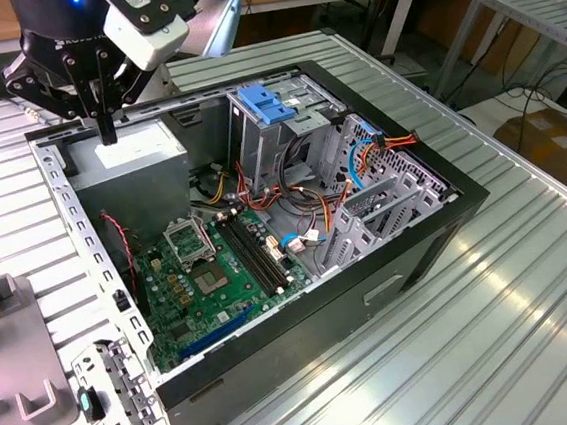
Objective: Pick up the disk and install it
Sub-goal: 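Reach for the disk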
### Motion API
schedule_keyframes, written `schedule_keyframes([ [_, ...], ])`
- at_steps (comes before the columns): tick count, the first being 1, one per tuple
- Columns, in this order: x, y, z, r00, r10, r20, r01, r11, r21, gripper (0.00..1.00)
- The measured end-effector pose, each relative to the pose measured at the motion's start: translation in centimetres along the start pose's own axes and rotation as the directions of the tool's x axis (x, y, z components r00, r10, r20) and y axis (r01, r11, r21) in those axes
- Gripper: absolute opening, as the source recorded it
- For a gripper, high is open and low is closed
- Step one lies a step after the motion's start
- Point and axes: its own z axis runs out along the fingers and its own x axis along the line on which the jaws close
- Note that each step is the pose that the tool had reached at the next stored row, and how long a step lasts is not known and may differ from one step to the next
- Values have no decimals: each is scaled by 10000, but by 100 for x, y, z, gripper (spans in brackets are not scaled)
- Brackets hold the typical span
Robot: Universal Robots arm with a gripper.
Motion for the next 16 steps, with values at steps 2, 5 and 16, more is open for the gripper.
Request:
schedule_keyframes([
  [2,19,-1,0,10000,0,1,0,10000,-1,11],
  [5,63,-4,-1,10000,1,0,-1,10000,0,11],
  [16,186,-14,-4,10000,0,1,0,10000,-1,11],
])
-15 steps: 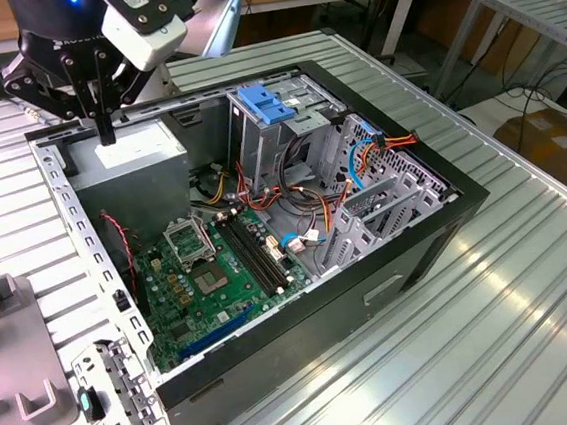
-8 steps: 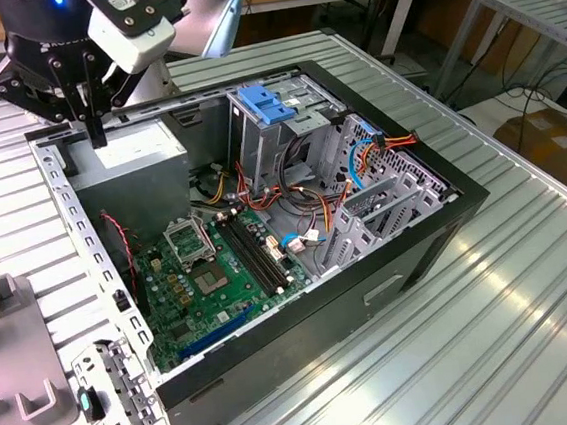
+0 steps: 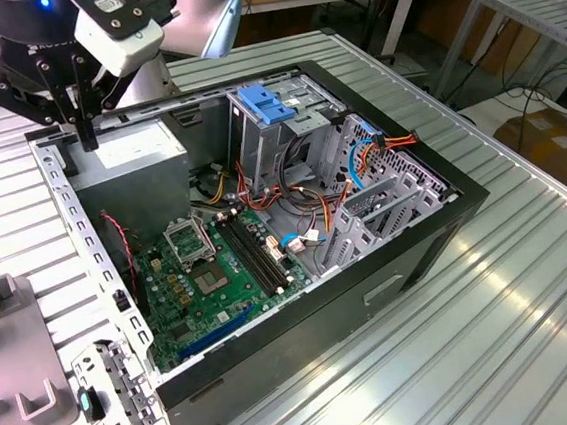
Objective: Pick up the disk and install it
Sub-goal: 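Reach for the disk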
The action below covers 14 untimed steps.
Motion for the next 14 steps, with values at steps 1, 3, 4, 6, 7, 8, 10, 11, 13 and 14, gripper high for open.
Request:
schedule_keyframes([
  [1,9,-1,0,10000,0,0,0,10000,0,11],
  [3,32,-2,-1,10000,0,0,0,10000,0,11],
  [4,41,-3,-1,10000,0,0,0,10000,0,11],
  [6,58,-4,-1,10000,1,0,-1,10000,0,11],
  [7,67,-5,-1,10000,1,0,-1,10000,0,11],
  [8,81,-6,-2,10000,0,-1,0,10000,0,11],
  [10,106,-8,-2,10000,1,-1,-1,10000,1,11],
  [11,116,-9,-2,10000,1,0,-1,10000,0,11],
  [13,131,-10,-2,10000,0,0,0,10000,0,11],
  [14,140,-10,-2,10000,0,0,0,10000,0,11],
])
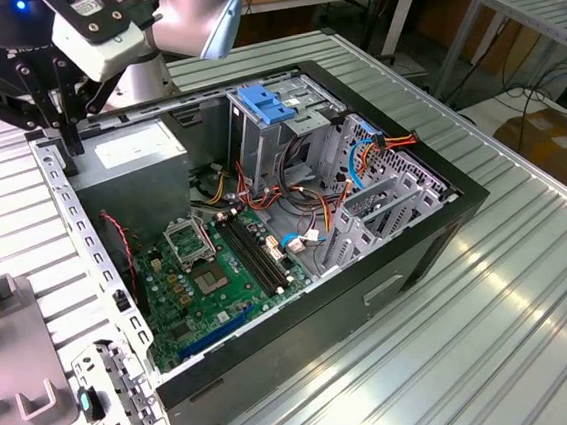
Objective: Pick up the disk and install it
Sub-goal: 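Reach for the disk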
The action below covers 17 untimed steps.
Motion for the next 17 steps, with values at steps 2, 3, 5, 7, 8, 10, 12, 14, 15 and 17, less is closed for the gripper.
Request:
schedule_keyframes([
  [2,19,-1,0,10000,1,0,-1,10000,0,11],
  [3,26,-2,-1,10000,1,0,-1,10000,0,11],
  [5,48,-4,-1,10000,0,0,0,10000,0,11],
  [7,63,-5,-1,10000,0,0,0,10000,0,11],
  [8,70,-6,-1,10000,-1,0,1,10000,0,11],
  [10,91,-7,-2,10000,0,0,0,10000,0,11],
  [12,106,-8,-2,10000,0,0,0,10000,0,11],
  [14,121,-9,-1,10000,0,1,0,10000,0,11],
  [15,129,-10,-1,10000,0,0,0,10000,0,11],
  [17,150,-12,-1,10000,0,0,0,10000,0,11],
])
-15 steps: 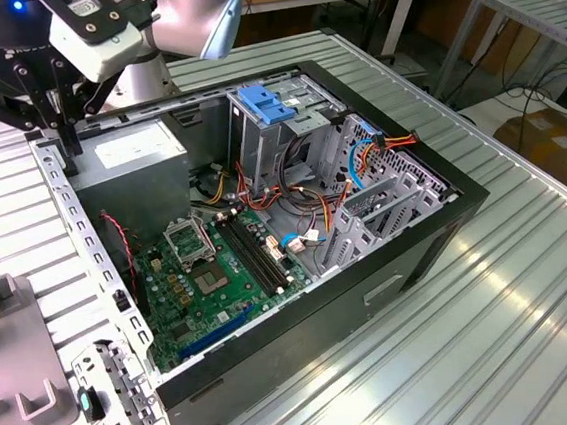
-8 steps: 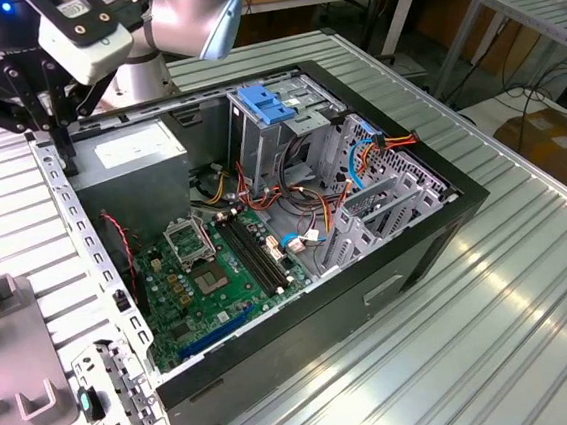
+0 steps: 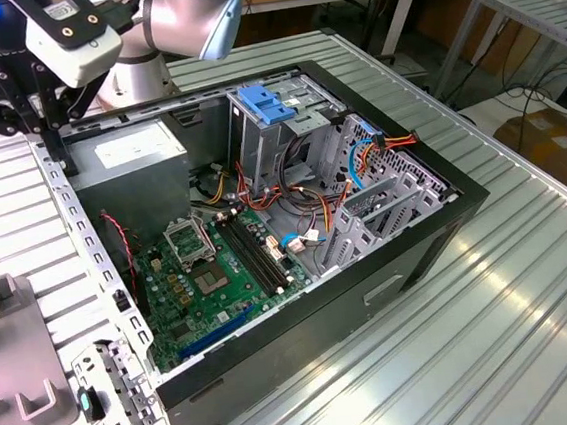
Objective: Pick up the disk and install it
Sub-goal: 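Reach for the disk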
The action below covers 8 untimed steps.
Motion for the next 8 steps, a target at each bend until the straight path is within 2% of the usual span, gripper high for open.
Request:
schedule_keyframes([
  [8,64,-5,0,10000,0,0,0,10000,0,11],
])
